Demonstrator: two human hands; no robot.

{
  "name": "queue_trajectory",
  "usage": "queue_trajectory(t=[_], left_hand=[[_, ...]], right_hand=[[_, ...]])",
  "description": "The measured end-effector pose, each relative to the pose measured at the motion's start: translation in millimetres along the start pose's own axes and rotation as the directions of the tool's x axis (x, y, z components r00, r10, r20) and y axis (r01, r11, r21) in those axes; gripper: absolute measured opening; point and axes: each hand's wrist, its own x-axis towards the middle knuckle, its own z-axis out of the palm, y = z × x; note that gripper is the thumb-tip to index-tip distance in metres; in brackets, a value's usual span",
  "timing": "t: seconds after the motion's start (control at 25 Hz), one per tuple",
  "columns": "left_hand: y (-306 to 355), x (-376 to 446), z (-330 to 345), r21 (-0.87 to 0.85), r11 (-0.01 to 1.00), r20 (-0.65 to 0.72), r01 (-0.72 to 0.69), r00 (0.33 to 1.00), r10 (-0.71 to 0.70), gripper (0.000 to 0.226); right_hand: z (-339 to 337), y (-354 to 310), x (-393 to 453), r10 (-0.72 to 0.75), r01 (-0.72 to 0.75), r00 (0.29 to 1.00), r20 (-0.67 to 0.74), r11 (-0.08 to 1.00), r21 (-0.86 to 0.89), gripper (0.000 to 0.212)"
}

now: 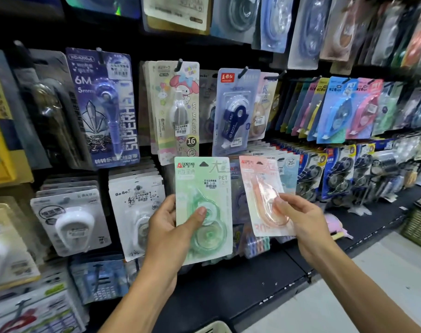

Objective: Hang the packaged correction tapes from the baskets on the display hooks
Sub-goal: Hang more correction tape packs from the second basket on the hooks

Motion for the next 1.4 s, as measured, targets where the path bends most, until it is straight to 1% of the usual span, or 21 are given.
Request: queue_trajectory(t=[0.16,0.28,0.36,0.48,0.6,0.68,0.72,0.76,0.8,0.84,0.88,0.92,0.96,1.0,1.04,1.08,1.12,1.16,1.24,1.32,1.4], left_hand=[[1.2,-5.1,-1.0,-0.038,0.999,-0.007,0.003,1.000,-0.004,0.031],[2.4,-6.9,-1.8,-0.056,0.998,-0.027,0.015,1.000,-0.016,0.030],[4.2,-6.0,-1.9,-0.067,0.998,-0.034,0.018,0.999,-0.021,0.031],[4.4,-3.7,5.0,-0.073,0.997,-0.038,0.029,0.999,-0.032,0.029],[3.0,-3.6,9.0,-0.048,0.998,-0.039,0.030,0.999,-0.032,0.027],[2.5,-2.4,8.6,-0.021,1.000,-0.035,0.023,0.999,-0.024,0.026],[0.7,-0.2,8.9,0.010,1.000,-0.030,0.018,0.999,-0.018,0.026],[0.3,1.9,12.0,0.034,0.999,-0.018,0.017,1.000,-0.017,0.027],[-0.2,4.1,16.9,0.047,0.999,0.001,0.020,1.000,-0.020,0.028],[-1.0,6.4,22.4,0.048,0.998,0.031,0.027,0.999,-0.029,0.028],[-2.4,8.9,28.7,0.057,0.998,0.064,0.033,0.997,-0.037,0.028],[-2.3,9.6,35.7,0.091,0.995,0.104,0.031,0.994,-0.041,0.026],[-3.4,11.1,40.9,0.194,0.981,0.136,-0.001,0.990,-0.026,0.022],[-4.7,14.0,42.4,0.405,0.911,0.153,-0.079,0.988,0.017,0.021],[-8.1,18.9,40.5,0.671,0.719,0.169,-0.180,0.982,0.089,0.031],[-10.3,22.4,35.6,0.863,0.438,0.198,-0.251,0.966,0.164,0.046],[-9.6,25.0,29.9,0.939,0.197,0.237,-0.280,0.947,0.219,0.057],[-9.2,28.5,23.7,0.957,0.051,0.268,-0.286,0.937,0.224,0.064],[-11.4,32.2,9.6,0.957,-0.074,0.290,-0.282,0.945,0.153,0.071],[-15.4,31.7,-0.2,0.951,-0.138,0.290,-0.277,0.953,0.084,0.075],[-19.7,29.5,-3.5,0.945,-0.162,0.299,-0.285,0.952,0.070,0.077]], right_hand=[[-0.3,5.5,4.1,0.024,-0.024,1.000,0.015,0.998,-0.057,0.033],[4.0,12.0,7.8,0.029,-0.029,1.000,0.002,0.995,-0.097,0.029],[15.4,16.9,17.2,0.037,-0.036,0.999,0.004,0.982,-0.188,0.018],[37.8,19.6,31.0,0.038,-0.018,0.997,0.068,0.959,-0.283,0.015],[47.5,11.9,28.3,0.042,0.004,0.995,0.086,0.880,-0.475,0.031],[49.8,2.8,10.3,-0.136,0.157,0.987,0.084,0.726,-0.670,0.036],[50.8,-2.3,-2.3,-0.229,0.262,0.964,0.137,0.711,-0.653,0.031],[51.4,-6.9,-14.8,-0.256,0.330,0.943,0.211,0.788,-0.520,0.027],[54.6,-14.0,-28.4,-0.219,0.321,0.925,0.312,0.888,-0.328,0.029],[55.7,-16.6,-37.1,-0.176,0.263,0.899,0.402,0.949,-0.174,0.034],[54.1,-15.8,-37.8,-0.149,0.207,0.883,0.444,0.975,-0.086,0.037],[51.6,-15.6,-32.9,-0.139,0.178,0.892,0.431,0.983,-0.052,0.039],[48.6,-15.1,-25.0,-0.132,0.163,0.917,0.377,0.985,-0.051,0.041],[45.0,-15.8,-15.4,-0.108,0.134,0.948,0.299,0.989,-0.068,0.043],[39.6,-17.7,-4.5,-0.073,0.094,0.971,0.227,0.992,-0.080,0.044],[32.8,-21.0,5.5,-0.034,0.051,0.983,0.180,0.995,-0.089,0.046],[26.1,-24.0,14.0,0.006,0.010,0.988,0.154,0.994,-0.104,0.049],[20.0,-26.3,19.9,0.028,-0.009,0.989,0.144,0.991,-0.130,0.052],[11.8,-23.5,25.7,0.037,-0.005,0.988,0.153,0.979,-0.205,0.054],[12.1,-17.3,26.7,0.026,0.029,0.984,0.174,0.951,-0.309,0.052],[19.8,-11.8,31.8,0.023,0.063,0.979,0.204,0.912,-0.405,0.052]])
